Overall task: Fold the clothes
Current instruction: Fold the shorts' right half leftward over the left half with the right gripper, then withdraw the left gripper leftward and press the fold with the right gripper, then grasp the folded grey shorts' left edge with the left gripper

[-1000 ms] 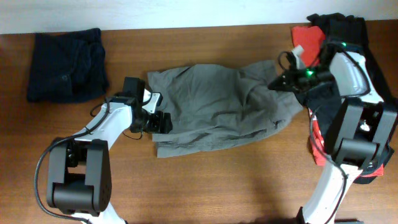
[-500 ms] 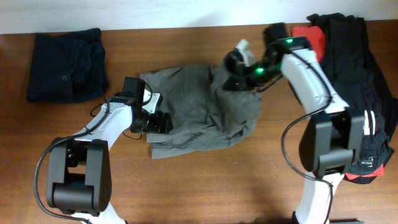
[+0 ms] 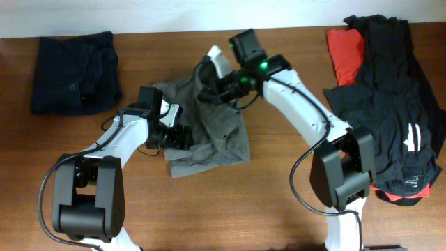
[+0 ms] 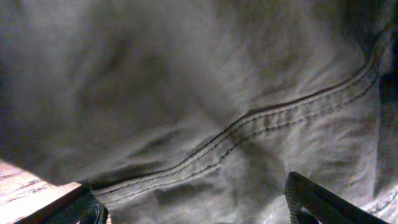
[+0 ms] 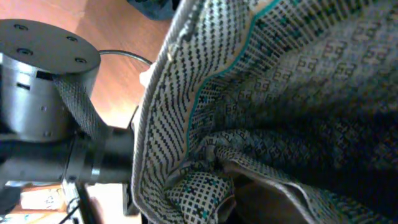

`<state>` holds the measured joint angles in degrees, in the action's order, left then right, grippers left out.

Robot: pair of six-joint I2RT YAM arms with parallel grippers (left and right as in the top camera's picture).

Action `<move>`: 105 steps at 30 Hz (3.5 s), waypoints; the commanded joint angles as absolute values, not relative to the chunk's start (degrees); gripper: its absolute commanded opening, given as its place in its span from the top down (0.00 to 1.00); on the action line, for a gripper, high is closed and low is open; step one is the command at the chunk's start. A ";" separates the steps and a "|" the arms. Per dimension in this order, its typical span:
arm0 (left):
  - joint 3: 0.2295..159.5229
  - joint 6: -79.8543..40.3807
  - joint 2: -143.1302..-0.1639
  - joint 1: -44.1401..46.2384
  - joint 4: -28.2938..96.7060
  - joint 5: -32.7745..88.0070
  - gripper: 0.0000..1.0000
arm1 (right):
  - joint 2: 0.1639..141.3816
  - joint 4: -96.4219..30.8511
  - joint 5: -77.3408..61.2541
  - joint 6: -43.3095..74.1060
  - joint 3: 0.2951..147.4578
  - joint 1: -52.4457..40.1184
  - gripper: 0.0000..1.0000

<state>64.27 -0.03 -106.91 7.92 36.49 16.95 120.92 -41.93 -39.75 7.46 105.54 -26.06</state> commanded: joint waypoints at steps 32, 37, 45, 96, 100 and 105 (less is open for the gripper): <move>104.09 -2.31 -108.60 -10.41 72.60 8.88 0.01 | 119.02 -39.59 -30.52 9.96 106.83 -31.46 0.96; 110.28 -2.35 -108.60 -17.56 68.66 17.26 0.01 | 119.55 -39.53 -27.70 9.96 106.72 -31.92 0.96; 110.30 -2.26 -108.62 -19.16 66.35 16.58 0.01 | 119.77 -36.51 -24.16 9.50 106.69 -36.36 0.96; 78.35 9.89 -108.79 -12.45 61.76 29.80 0.01 | 112.64 -55.64 -23.86 -1.30 107.68 -16.73 0.01; 75.70 9.30 -108.79 -12.43 55.90 29.80 0.01 | 112.66 -55.48 -23.88 -1.30 107.68 -16.75 0.01; 70.72 6.66 -108.84 -12.45 47.51 29.58 0.01 | 112.66 -55.55 -23.90 -1.28 107.68 -16.75 0.01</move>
<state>74.26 8.99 -108.88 -12.36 51.53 28.64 113.19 -55.53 -23.42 -0.49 107.24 -16.69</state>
